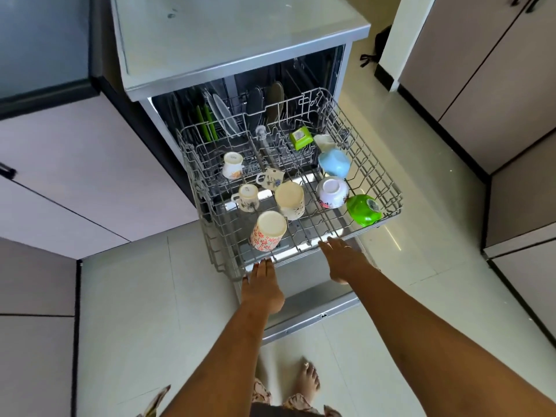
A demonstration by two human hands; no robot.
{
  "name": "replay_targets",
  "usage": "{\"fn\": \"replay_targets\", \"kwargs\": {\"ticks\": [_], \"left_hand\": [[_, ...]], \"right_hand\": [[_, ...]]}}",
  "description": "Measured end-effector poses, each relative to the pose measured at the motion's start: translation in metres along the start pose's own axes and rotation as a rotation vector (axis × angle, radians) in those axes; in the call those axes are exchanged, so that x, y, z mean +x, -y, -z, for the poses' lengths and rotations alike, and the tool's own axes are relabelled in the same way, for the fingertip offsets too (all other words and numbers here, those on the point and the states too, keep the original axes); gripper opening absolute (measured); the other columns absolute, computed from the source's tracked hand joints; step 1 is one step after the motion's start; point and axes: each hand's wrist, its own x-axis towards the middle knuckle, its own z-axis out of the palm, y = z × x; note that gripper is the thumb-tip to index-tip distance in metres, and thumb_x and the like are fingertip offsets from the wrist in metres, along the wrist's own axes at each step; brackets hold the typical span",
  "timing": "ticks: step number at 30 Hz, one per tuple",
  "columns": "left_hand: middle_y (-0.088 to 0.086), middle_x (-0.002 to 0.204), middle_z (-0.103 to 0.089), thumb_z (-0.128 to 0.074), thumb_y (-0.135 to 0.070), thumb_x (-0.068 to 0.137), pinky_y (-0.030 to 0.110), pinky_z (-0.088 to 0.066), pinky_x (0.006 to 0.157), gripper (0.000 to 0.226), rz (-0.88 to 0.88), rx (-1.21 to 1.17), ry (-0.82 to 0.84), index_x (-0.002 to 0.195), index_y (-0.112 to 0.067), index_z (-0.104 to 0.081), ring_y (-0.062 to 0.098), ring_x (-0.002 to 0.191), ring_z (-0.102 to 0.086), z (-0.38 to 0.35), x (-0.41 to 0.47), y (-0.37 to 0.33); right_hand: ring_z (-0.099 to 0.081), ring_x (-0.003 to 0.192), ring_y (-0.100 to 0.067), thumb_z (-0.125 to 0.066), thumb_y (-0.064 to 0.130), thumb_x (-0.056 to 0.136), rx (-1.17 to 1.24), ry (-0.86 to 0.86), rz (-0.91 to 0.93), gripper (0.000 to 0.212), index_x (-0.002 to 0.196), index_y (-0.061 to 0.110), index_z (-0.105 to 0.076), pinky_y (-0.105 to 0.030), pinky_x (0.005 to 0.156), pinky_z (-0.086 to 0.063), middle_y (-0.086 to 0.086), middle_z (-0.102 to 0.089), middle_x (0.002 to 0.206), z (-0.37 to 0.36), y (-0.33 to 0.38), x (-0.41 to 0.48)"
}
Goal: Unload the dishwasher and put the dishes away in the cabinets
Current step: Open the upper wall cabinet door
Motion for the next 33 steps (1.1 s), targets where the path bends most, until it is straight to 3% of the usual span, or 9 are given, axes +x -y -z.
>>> {"fn": "replay_targets", "kwargs": {"ticks": [4, 10, 15, 20, 28, 33], "left_hand": [[0.006, 0.159, 0.009, -0.039, -0.015, 0.094, 0.044, -0.005, 0.119, 0.074, -0.01, -0.077, -0.193, 0.15, -0.009, 0.009, 0.023, 0.147, 0.008, 0.027, -0.024, 0.008], [0.006, 0.159, 0.006, -0.041, -0.026, 0.097, 0.045, -0.003, 0.118, 0.072, 0.035, -0.17, -0.449, 0.15, -0.01, 0.004, 0.024, 0.147, 0.006, 0.103, -0.053, 0.04], [0.003, 0.159, 0.011, -0.038, -0.027, 0.098, 0.043, 0.0, 0.117, 0.072, 0.095, -0.28, -0.645, 0.15, -0.012, 0.008, 0.022, 0.147, 0.01, 0.178, -0.077, 0.091], [0.004, 0.159, 0.013, -0.037, -0.029, 0.098, 0.043, 0.001, 0.118, 0.072, 0.135, -0.362, -0.805, 0.15, -0.012, 0.01, 0.021, 0.146, 0.011, 0.246, -0.103, 0.165], [0.003, 0.159, 0.012, -0.038, -0.031, 0.098, 0.042, 0.002, 0.118, 0.073, 0.19, -0.372, -1.042, 0.15, -0.012, 0.01, 0.02, 0.146, 0.012, 0.372, -0.144, 0.33], [0.002, 0.159, 0.012, -0.037, -0.03, 0.099, 0.042, 0.002, 0.118, 0.072, 0.221, -0.311, -1.201, 0.15, -0.011, 0.01, 0.02, 0.146, 0.011, 0.47, -0.181, 0.436]], "right_hand": [[-0.005, 0.147, -0.026, -0.051, 0.003, 0.087, -0.052, 0.048, 0.044, 0.077, 0.15, 0.02, -0.012, -0.049, 0.114, -0.025, -0.003, -0.01, 0.158, 0.025, 0.012, -0.009], [-0.045, 0.128, -0.031, -0.06, 0.012, 0.083, -0.119, -0.118, 0.213, 0.056, 0.136, 0.009, -0.043, -0.041, 0.103, -0.043, -0.015, -0.045, 0.14, 0.131, 0.082, 0.0], [-0.027, 0.138, -0.033, -0.051, 0.009, 0.088, -0.131, -0.319, 0.355, 0.066, 0.148, 0.014, -0.024, -0.051, 0.108, -0.034, -0.012, -0.028, 0.15, 0.22, 0.166, -0.024], [-0.007, 0.146, -0.028, -0.046, 0.006, 0.088, -0.118, -0.423, 0.485, 0.073, 0.151, 0.018, -0.011, -0.05, 0.115, -0.023, -0.006, -0.012, 0.157, 0.279, 0.262, -0.046], [0.005, 0.148, -0.019, -0.049, 0.018, 0.092, -0.083, -0.694, 0.559, 0.079, 0.152, 0.025, 0.001, -0.049, 0.118, -0.013, 0.004, 0.004, 0.16, 0.385, 0.434, -0.075], [0.003, 0.148, -0.02, -0.052, 0.023, 0.091, -0.033, -0.899, 0.564, 0.079, 0.152, 0.022, -0.002, -0.05, 0.117, -0.012, 0.003, 0.001, 0.16, 0.468, 0.548, -0.083]]}}
